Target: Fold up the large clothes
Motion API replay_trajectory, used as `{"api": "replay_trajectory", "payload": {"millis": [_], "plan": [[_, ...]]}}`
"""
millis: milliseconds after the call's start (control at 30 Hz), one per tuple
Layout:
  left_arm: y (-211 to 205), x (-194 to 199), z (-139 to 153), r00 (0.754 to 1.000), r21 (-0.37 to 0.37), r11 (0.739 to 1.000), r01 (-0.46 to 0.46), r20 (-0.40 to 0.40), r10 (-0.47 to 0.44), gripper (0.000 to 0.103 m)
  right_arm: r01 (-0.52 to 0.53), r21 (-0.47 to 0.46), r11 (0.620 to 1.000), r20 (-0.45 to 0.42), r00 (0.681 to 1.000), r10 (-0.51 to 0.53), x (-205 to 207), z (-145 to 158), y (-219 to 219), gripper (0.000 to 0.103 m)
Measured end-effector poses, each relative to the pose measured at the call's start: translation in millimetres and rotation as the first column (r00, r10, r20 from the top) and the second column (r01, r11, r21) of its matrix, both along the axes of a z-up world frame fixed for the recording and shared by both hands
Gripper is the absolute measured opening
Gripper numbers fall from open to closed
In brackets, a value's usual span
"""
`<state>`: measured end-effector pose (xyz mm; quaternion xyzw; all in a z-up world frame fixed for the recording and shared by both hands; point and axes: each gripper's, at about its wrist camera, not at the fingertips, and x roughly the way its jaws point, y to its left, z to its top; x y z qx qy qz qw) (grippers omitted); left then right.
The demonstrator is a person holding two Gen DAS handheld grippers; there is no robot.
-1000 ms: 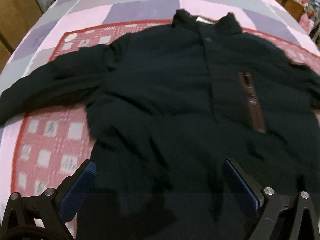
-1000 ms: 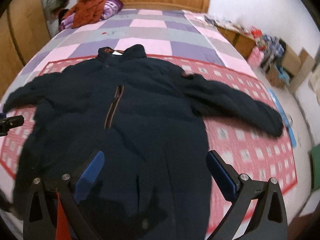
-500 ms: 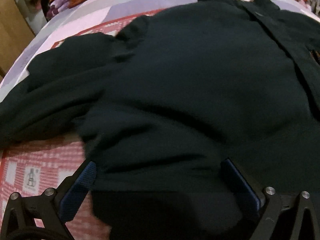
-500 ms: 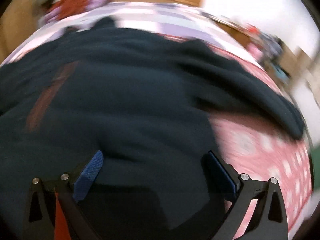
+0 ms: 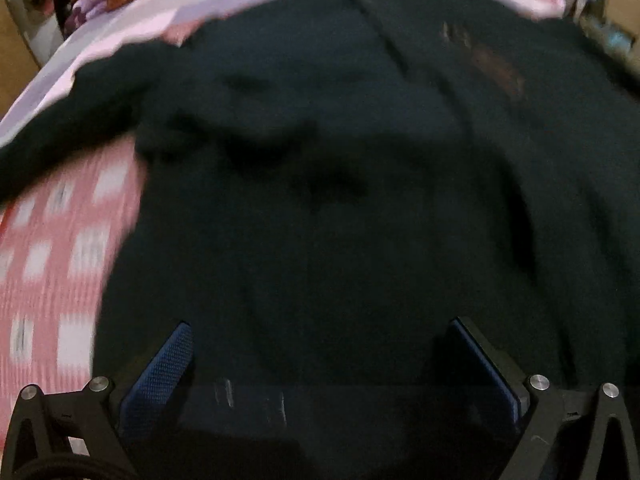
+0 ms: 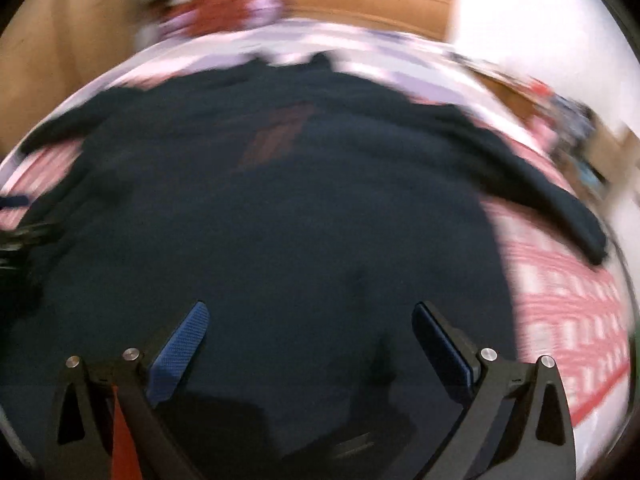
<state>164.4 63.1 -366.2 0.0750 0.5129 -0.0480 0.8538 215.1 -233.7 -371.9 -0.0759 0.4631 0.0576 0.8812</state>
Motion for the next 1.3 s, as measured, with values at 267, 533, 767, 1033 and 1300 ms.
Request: {"api": "replay_trajectory", "payload": {"millis": [267,533,767,1033,1300], "plan": [[86,-37,-14,0.995,0.049,0.994,-0.102,0.0,0.102,0.103,0.169,-0.08,0.982,-0.068,0.982,-0.175,-59,-45,-109,0.103],[97,-52,-7,0.99,0.079,0.987,-0.137,0.002,0.138,0.103,0.21,-0.108,0.972,-0.131,0.966,-0.223,-98,-48,-148,0.103],[61,-50,25,0.997,0.103,0.992,-0.071,0.034,0.068,0.103,0.332,-0.157,0.93,-0.14,0.925,-0.353,-107,-23,-156,0.103],[-26,56,50,0.985,-0.022,0.999,-0.047,0.164,0.05,0.103,0.345,-0.067,0.936,-0.039,0.937,-0.348,-24,-3,-146,0.103],[-92,186,34,0.969,-0.001,0.995,-0.099,0.228,0.096,0.103,0.457,-0.157,0.875,0.077,0.889,-0.451,76,15,-263,0.103]]}}
